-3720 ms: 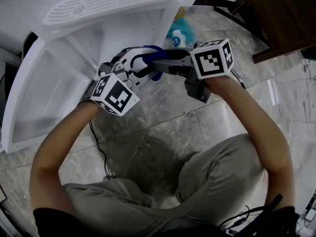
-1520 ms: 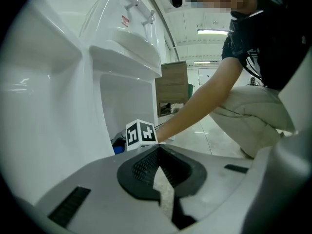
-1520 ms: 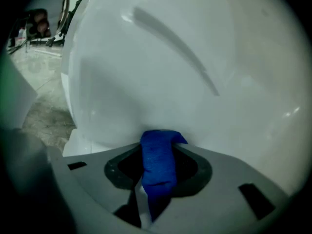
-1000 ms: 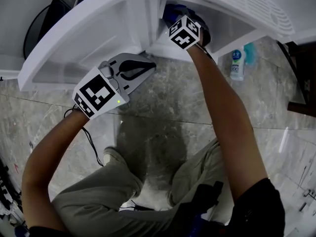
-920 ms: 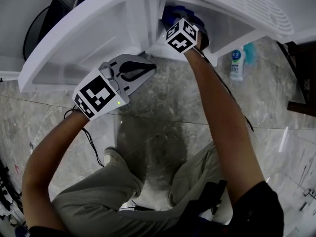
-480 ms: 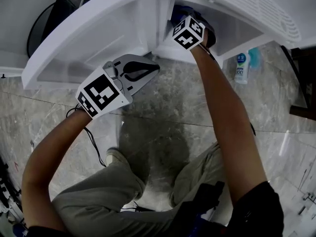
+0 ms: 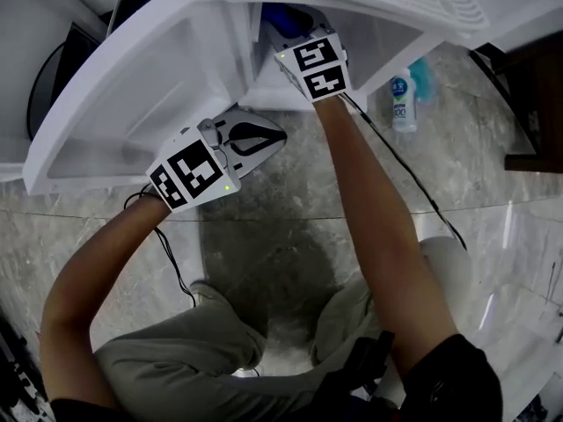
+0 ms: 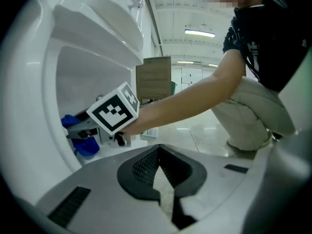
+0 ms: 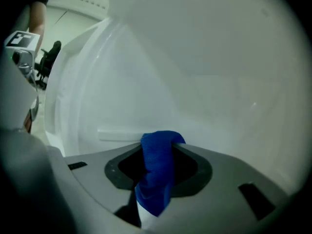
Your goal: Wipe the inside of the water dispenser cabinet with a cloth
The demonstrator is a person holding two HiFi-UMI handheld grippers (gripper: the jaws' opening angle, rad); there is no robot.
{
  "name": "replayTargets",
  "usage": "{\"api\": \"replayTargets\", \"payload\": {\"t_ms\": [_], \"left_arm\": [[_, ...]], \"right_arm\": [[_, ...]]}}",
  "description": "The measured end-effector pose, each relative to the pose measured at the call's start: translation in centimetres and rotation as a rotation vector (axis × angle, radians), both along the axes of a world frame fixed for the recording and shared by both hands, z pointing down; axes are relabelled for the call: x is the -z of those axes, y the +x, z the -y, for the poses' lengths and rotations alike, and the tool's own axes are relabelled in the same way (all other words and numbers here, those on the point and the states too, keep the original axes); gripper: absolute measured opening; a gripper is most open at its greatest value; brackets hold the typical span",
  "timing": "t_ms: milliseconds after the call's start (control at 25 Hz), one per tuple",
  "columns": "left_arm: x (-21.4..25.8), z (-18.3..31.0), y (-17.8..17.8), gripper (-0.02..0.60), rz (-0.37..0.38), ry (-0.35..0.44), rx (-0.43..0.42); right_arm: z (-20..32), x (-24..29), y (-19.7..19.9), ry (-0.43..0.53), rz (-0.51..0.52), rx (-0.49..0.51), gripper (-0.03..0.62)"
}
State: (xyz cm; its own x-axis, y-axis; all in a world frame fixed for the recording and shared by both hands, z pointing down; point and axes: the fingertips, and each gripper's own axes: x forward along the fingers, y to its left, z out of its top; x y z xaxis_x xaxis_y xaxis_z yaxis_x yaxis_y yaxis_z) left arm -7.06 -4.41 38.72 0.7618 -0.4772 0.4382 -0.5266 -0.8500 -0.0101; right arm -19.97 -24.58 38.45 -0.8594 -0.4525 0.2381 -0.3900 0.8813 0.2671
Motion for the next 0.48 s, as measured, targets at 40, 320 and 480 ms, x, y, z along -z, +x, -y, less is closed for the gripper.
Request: {"api": "replayTargets", "payload": {"t_ms": [40, 320, 480], "left_arm": [[-0.2, -0.1, 0.4, 0.008, -0.003, -0.005, -0.014], [-1.5, -1.7, -0.2, 0.008, -0.038, -0.066, -0.004], [-1.0, -2.1, -0.2, 0.008, -0.071, -0.081, 0.01]], "right_arm": [[0.0, 0.8, 0.3, 0.013, 0.005, 0.012, 0.114], [-1.3, 10.4, 0.7, 0.058, 0.331, -0.035, 0.117], [-1.9, 14.8, 1.4, 0.096, 0.499, -0.122, 0.115]]}}
